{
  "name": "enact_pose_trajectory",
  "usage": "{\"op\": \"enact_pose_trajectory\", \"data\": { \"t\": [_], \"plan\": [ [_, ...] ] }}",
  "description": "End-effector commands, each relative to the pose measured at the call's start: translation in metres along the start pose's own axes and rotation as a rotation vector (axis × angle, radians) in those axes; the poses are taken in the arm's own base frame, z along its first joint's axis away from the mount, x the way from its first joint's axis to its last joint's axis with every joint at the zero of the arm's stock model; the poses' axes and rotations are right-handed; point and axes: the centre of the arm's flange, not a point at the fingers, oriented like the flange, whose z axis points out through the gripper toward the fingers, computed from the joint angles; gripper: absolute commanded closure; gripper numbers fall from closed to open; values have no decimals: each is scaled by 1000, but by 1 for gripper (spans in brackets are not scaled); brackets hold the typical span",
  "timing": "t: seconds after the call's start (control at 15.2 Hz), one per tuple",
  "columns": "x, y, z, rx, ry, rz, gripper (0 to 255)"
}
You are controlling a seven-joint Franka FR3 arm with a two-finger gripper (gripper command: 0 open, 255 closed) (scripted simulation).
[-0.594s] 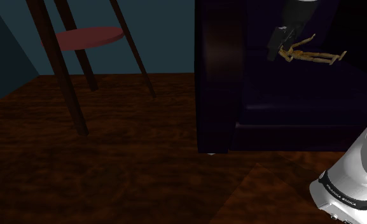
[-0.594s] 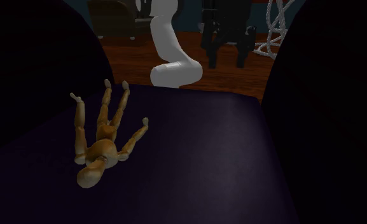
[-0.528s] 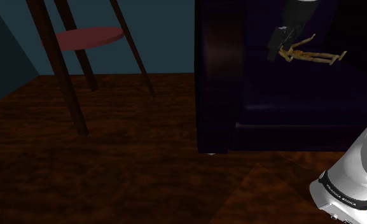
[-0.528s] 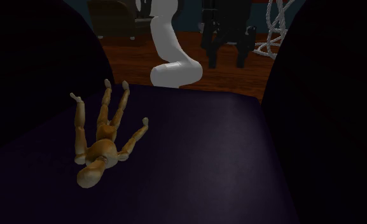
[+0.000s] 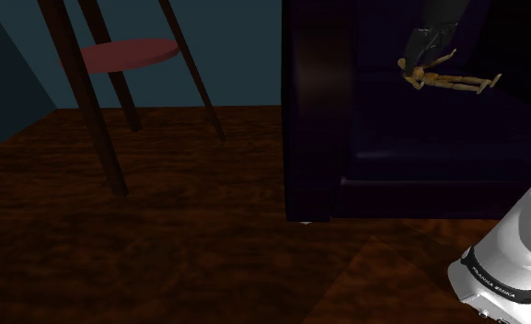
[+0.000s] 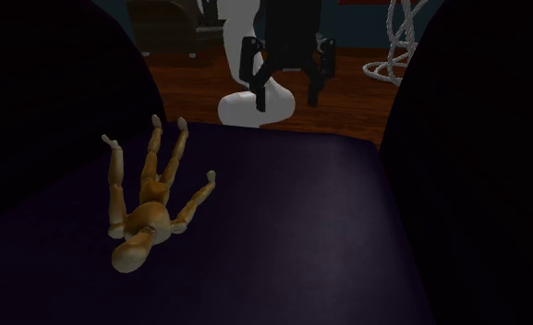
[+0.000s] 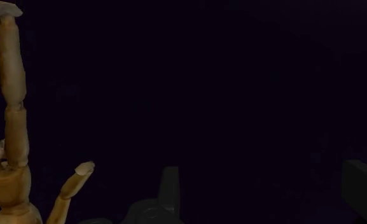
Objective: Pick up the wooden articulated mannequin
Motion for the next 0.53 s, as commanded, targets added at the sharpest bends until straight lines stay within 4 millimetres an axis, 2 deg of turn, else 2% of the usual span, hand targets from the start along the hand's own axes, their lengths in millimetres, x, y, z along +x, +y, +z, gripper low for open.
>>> {"op": "enact_pose_trajectory", "data": {
  "t": [0.0,0.46],
  "plan": [
    [8,30,2,19,-23,26,0],
    [23,133,19,87,-104,117,0]
  ]
}}
